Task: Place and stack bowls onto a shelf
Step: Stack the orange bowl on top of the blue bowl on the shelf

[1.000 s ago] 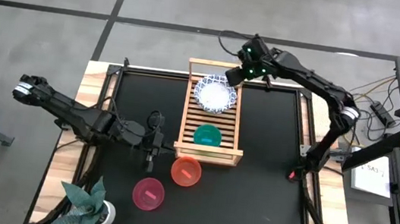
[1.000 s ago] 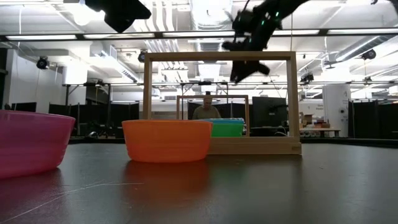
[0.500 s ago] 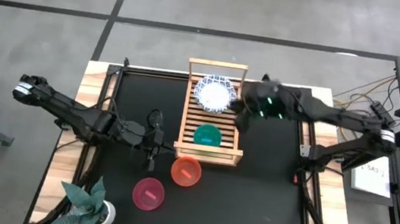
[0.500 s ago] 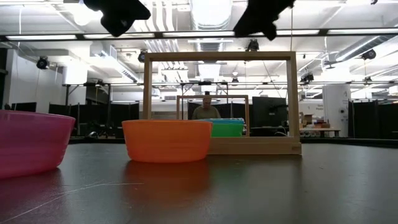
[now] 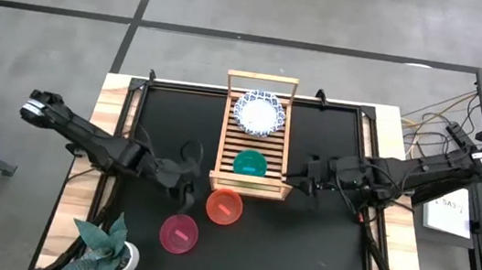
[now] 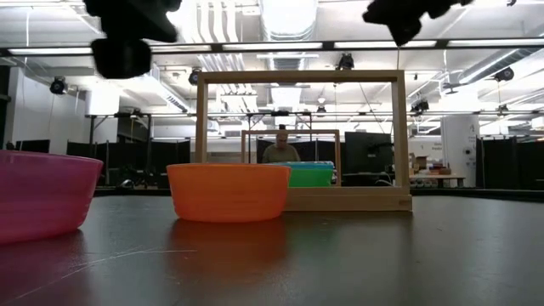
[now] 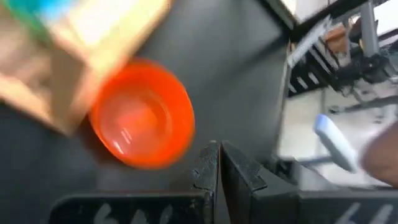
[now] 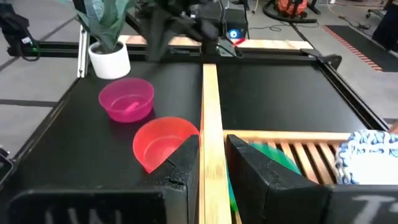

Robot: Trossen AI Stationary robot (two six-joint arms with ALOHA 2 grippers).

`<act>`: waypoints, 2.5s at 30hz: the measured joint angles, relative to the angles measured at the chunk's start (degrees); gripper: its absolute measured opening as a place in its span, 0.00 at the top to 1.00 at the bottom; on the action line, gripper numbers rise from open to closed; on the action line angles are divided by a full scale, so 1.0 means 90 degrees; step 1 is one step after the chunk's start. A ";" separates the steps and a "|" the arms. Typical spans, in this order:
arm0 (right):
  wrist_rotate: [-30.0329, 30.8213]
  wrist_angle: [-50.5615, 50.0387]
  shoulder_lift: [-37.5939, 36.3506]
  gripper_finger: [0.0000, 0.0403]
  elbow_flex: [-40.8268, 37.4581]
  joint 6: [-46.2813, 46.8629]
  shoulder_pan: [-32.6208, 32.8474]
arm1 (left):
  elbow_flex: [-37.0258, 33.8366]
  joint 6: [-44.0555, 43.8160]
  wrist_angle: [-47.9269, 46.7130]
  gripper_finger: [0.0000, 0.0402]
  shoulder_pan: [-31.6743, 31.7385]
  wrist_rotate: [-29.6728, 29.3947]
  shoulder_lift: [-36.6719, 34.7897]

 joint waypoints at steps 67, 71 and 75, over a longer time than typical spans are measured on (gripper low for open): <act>0.0121 -0.0077 -0.0523 0.85 -0.0443 -0.0426 0.0421 | 0.2360 -0.2017 -0.3292 0.67 -0.0133 -0.1094 0.3748; 0.0121 -0.0077 -0.0521 0.85 -0.0443 -0.0404 0.0421 | 0.2215 -0.2003 -0.2951 0.67 -0.0133 -0.1090 0.3753; 0.0121 -0.0077 -0.0521 0.85 -0.0443 -0.0400 0.0421 | 0.2235 -0.1962 -0.2984 0.67 -0.0133 -0.0942 0.3752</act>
